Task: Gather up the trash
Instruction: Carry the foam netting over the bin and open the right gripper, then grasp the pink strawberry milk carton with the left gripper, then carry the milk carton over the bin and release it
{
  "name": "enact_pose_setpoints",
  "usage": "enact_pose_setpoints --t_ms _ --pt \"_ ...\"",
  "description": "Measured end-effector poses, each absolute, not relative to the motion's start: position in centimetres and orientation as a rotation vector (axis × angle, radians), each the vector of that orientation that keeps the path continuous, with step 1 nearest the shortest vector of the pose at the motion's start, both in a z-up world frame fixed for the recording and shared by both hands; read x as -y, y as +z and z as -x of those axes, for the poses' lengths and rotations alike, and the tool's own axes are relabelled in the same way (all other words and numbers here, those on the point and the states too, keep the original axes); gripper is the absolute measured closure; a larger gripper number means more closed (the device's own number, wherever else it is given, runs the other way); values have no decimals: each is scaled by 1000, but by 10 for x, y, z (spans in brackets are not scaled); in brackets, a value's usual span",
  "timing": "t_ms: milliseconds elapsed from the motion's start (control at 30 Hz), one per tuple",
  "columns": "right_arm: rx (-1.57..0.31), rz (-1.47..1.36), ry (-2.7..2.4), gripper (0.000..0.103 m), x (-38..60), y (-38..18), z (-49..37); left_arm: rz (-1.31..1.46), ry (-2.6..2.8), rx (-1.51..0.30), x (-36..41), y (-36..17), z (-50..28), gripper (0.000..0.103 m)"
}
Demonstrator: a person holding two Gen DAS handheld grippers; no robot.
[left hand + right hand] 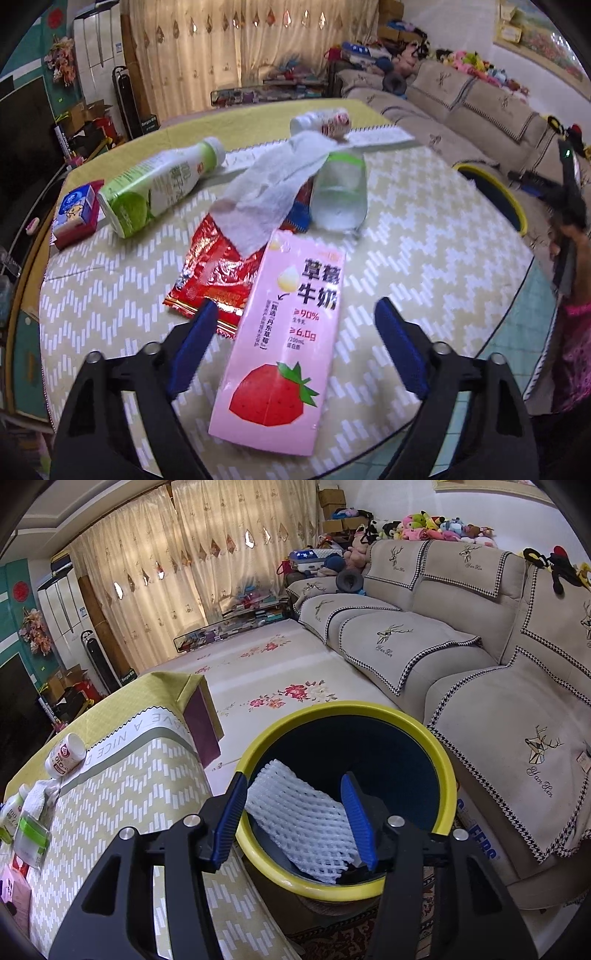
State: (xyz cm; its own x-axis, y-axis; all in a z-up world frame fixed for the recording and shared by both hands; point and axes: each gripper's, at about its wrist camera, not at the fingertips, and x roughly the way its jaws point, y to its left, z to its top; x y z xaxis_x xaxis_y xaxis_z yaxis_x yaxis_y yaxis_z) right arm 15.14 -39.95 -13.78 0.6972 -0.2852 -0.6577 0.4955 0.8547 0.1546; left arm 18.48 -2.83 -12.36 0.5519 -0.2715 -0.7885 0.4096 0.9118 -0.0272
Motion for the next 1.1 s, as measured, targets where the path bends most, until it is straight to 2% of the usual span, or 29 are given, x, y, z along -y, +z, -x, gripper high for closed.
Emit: enact_pose_setpoints --t_ms 233,300,700,1100 --pt "-677 -341 -440 52 402 -141 -153 -225 -398 -913 39 -133 -188 37" --pt "-682 -344 -437 52 401 -142 -153 -252 -390 -916 42 -134 -188 50" --pt "-655 -371 -429 52 411 -135 -142 -287 -452 -847 79 -102 -166 51" --pt "-609 -404 -482 50 448 -125 -100 -302 -729 -813 214 -77 -193 51"
